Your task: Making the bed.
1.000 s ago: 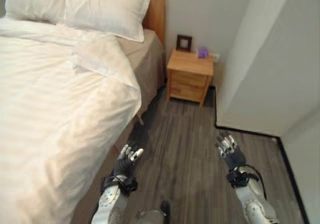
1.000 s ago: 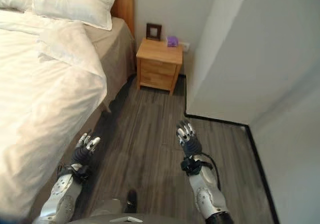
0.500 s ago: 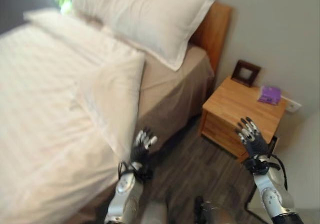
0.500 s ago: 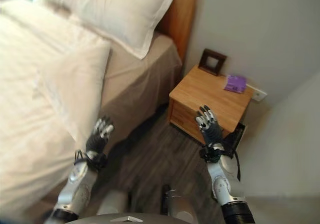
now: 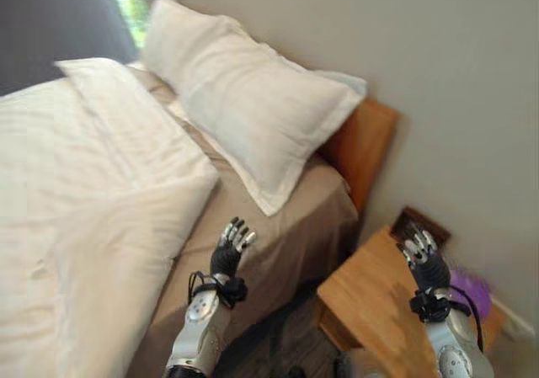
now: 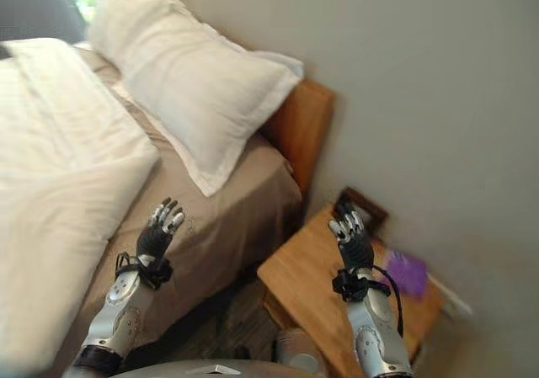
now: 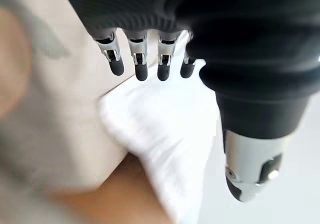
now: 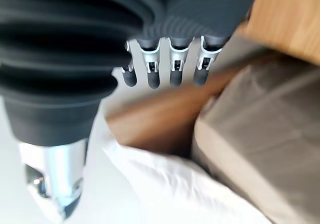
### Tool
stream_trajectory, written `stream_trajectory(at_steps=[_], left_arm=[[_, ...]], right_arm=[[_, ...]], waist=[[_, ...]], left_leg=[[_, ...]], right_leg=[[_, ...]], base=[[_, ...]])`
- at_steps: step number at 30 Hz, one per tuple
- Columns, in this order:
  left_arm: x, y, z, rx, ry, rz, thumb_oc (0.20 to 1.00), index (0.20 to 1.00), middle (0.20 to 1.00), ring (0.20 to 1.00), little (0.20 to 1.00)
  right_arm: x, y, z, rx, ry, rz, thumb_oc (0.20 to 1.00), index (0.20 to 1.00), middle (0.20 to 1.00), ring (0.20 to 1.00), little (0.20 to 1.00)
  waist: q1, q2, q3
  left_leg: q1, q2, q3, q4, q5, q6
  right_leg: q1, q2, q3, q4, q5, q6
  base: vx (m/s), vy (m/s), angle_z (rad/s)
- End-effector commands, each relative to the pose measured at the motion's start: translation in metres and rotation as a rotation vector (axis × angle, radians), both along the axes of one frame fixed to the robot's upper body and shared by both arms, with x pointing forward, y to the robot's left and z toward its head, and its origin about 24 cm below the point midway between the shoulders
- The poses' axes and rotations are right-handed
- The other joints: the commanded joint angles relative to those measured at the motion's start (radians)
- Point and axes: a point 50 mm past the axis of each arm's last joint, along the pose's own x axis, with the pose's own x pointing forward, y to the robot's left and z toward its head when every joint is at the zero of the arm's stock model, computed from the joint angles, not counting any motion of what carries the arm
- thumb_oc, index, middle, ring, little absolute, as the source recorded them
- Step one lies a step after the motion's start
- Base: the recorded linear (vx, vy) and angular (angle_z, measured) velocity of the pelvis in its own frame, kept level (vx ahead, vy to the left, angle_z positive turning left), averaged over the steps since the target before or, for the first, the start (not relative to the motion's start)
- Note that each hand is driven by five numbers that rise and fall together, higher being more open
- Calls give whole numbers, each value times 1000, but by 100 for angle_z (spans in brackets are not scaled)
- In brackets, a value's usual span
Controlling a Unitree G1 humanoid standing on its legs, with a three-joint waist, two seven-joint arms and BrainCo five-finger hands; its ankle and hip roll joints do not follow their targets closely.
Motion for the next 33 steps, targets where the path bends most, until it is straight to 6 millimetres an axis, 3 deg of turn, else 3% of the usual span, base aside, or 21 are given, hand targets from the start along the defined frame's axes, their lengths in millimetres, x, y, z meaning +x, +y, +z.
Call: stream_trajectory(at_steps=[1, 8, 12, 13, 14, 15, 16, 18, 19, 20, 21, 22, 23, 25, 27, 30, 33], left_arm=[[-2, 20, 15, 91, -74, 16, 1000, 1000, 1000, 1000, 1000], [-14, 27, 10, 22, -51, 68, 1000, 1000, 1000, 1000, 1000], [-9, 21, 11, 22, -53, 46, 1000, 1000, 1000, 1000, 1000], [-5, 17, 13, 14, -65, 30, 1000, 1000, 1000, 1000, 1000], [-2, 13, 15, 5, -72, 19, 1000, 1000, 1000, 1000, 1000], [-1, 13, 15, 5, -72, 19, 1000, 1000, 1000, 1000, 1000], [2, 6, 15, 3, -73, -17, 1000, 1000, 1000, 1000, 1000], [3, 5, 16, 13, -82, -29, 1000, 1000, 1000, 1000, 1000], [3, 3, 17, 16, -86, -39, 1000, 1000, 1000, 1000, 1000], [3, 3, 17, 16, -86, -39, 1000, 1000, 1000, 1000, 1000], [2, 1, 17, 1, -87, -41, 1000, 1000, 1000, 1000, 1000], [2, 1, 17, 1, -86, -40, 1000, 1000, 1000, 1000, 1000], [1, 0, 16, 3, -80, -40, 1000, 1000, 1000, 1000, 1000], [1, -1, 15, 2, -79, -46, 1000, 1000, 1000, 1000, 1000], [2, -2, 14, 2, -75, -47, 1000, 1000, 1000, 1000, 1000], [2, -3, 12, 5, -67, -61, 1000, 1000, 1000, 1000, 1000], [0, 1, 12, 15, -65, -50, 1000, 1000, 1000, 1000, 1000]], right_arm=[[-2, -16, 23, -11, -133, -91, 1000, 1000, 1000, 1000, 1000], [-2, -26, 27, -36, -138, -90, 1000, 1000, 1000, 1000, 1000], [1, -28, 29, -47, -140, -96, 1000, 1000, 1000, 1000, 1000], [3, -31, 31, -55, -150, -101, 1000, 1000, 1000, 1000, 1000], [2, -33, 33, -62, -156, -110, 1000, 1000, 1000, 1000, 1000], [2, -33, 33, -62, -157, -110, 1000, 1000, 1000, 1000, 1000], [1, -35, 32, -76, -145, -120, 1000, 1000, 1000, 1000, 1000], [1, -33, 31, -75, -145, -115, 1000, 1000, 1000, 1000, 1000], [0, -30, 27, -50, -133, -117, 1000, 1000, 1000, 1000, 1000], [0, -30, 27, -50, -133, -117, 1000, 1000, 1000, 1000, 1000], [0, -28, 25, -17, -133, -124, 1000, 1000, 1000, 1000, 1000], [0, -28, 25, -17, -132, -124, 1000, 1000, 1000, 1000, 1000], [-1, -27, 25, -7, -135, -123, 1000, 1000, 1000, 1000, 1000], [-3, -29, 26, -31, -129, -123, 1000, 1000, 1000, 1000, 1000], [-3, -30, 25, -36, -125, -124, 1000, 1000, 1000, 1000, 1000], [-5, -31, 24, -34, -117, -134, 1000, 1000, 1000, 1000, 1000], [-5, -29, 24, -29, -119, -146, 1000, 1000, 1000, 1000, 1000]], waist=[[14, -66, 29], [27, -74, 14], [27, -77, 34], [13, -83, 44], [-3, -89, 52], [-4, -89, 50], [-23, -96, 46], [-23, -96, 47], [-26, -93, 39], [-26, -93, 39], [-28, -78, 26], [-29, -77, 27], [-34, -56, 17], [-38, -39, 17], [-40, -33, 18], [-51, -11, 23], [-53, -8, 23]], left_leg=[[32, 62, -86, 51, -24, -123], [8, 72, -178, 37, -6, -153], [-35, 95, -190, 48, 22, -200], [-64, 103, -143, 69, 33, -200], [-69, 130, -45, 82, 27, -199], [-74, 129, -46, 82, 31, -199], [-61, 189, 88, 114, 29, -207], [-47, 210, 103, 133, 29, -216], [-20, 255, 122, 139, 63, -231], [-19, 255, 122, 138, 63, -231], [4, 309, 132, 108, 119, -249], [7, 310, 130, 103, 122, -250], [10, 350, 129, 63, 171, -273], [5, 372, 127, 24, 202, -292], [1, 375, 132, 7, 201, -298], [-7, 344, 192, -18, 128, -294], [6, 309, 196, -26, 84, -277]], right_leg=[[120, -64, 16, -172, 176, 41], [175, -48, -42, -263, 189, 3], [176, -47, -129, -256, 167, -27], [173, -62, -164, -250, 170, -23], [173, -79, -197, -242, 166, -19], [169, -79, -197, -242, 169, -19], [165, -102, -243, -245, 168, -15], [172, -103, -254, -251, 171, -18], [179, -107, -274, -257, 173, -19], [180, -107, -274, -257, 173, -19], [184, -110, -298, -263, 168, -12], [186, -109, -300, -264, 168, -13], [191, -113, -318, -265, 160, -6], [203, -129, -340, -268, 155, 0], [207, -139, -350, -269, 152, 6], [215, -185, -374, -263, 155, 26], [202, -220, -358, -230, 173, 45]], base=[[138, -152, 101], [88, -184, 70], [-40, -124, 26], [-122, -70, 107], [-98, 3, 139], [-100, 13, 134], [-75, -11, 87], [-45, -1, 63], [-8, 24, 62], [0, 90, 58], [11, 59, 34], [53, 162, 29], [45, 95, 32], [52, 236, 59], [35, 237, 28], [35, 261, 13], [71, 297, 3]])
